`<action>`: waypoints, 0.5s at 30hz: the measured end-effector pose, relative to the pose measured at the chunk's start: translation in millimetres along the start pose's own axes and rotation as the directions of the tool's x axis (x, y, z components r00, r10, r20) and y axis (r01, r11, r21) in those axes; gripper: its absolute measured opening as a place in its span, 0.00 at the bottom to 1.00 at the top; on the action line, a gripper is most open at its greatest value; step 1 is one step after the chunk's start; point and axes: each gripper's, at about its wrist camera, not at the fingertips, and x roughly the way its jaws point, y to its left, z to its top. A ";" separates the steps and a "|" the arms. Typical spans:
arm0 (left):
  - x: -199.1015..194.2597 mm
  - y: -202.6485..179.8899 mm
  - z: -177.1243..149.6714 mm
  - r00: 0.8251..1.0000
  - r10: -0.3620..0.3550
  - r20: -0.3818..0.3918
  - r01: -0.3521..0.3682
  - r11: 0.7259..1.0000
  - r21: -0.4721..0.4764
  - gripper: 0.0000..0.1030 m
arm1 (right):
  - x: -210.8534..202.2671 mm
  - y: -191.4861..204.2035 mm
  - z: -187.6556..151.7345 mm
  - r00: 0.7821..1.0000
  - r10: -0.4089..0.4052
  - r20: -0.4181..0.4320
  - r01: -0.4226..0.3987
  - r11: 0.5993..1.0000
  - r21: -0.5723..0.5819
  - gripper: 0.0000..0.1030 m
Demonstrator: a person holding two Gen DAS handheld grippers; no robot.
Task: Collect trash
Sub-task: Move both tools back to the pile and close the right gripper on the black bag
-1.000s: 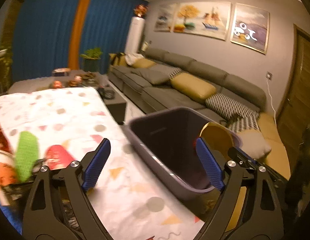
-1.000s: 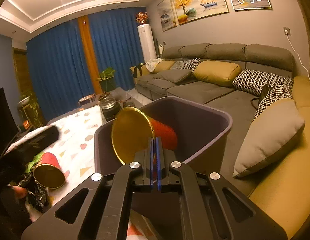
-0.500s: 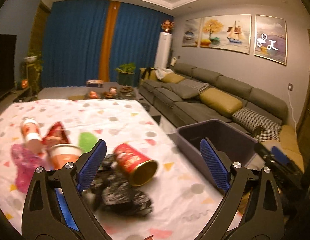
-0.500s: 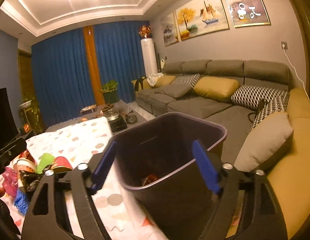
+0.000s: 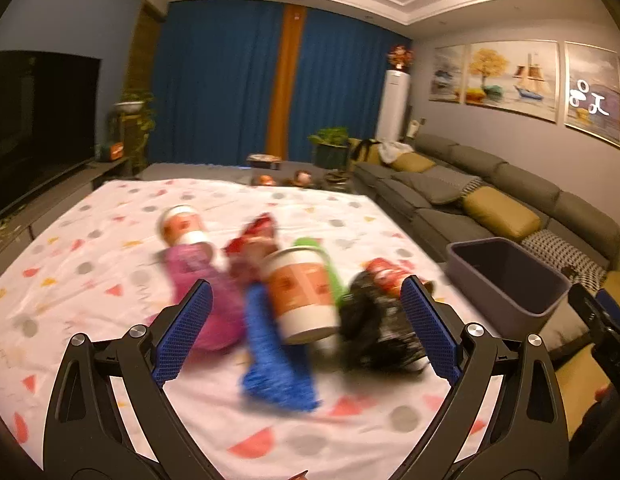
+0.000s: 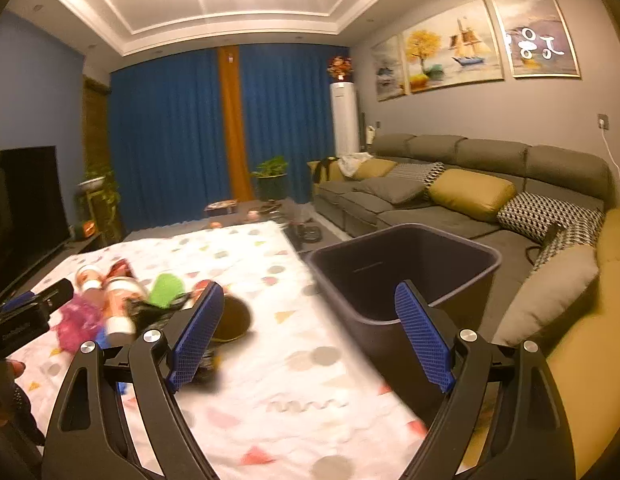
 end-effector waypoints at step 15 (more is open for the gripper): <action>-21.1 75.8 -9.5 0.992 0.129 0.004 -0.129 0.990 -0.055 0.91 | 28.8 97.4 -26.3 0.986 0.137 -0.097 -0.145 0.986 -0.087 0.82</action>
